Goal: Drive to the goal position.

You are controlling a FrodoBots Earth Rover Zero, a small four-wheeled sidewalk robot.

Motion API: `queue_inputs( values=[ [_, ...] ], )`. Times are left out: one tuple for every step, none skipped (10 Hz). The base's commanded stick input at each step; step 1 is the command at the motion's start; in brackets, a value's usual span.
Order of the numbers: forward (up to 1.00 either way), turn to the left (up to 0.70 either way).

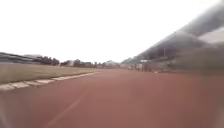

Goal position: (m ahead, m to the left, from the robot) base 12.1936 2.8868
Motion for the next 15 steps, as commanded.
queue_inputs(
  values=[
    [1.00,0.00],
    [1.00,0.00],
    [1.00,0.00],
    [1.00,0.00],
    [1.00,0.00],
    [1.00,0.00],
    [1.00,0.00],
    [1.00,0.00],
    [1.00,0.00],
    [1.00,-0.24],
    [1.00,-0.35],
    [1.00,-0.27],
    [1.00,-0.02],
    [1.00,0.00],
    [1.00,0.00]
  ],
)
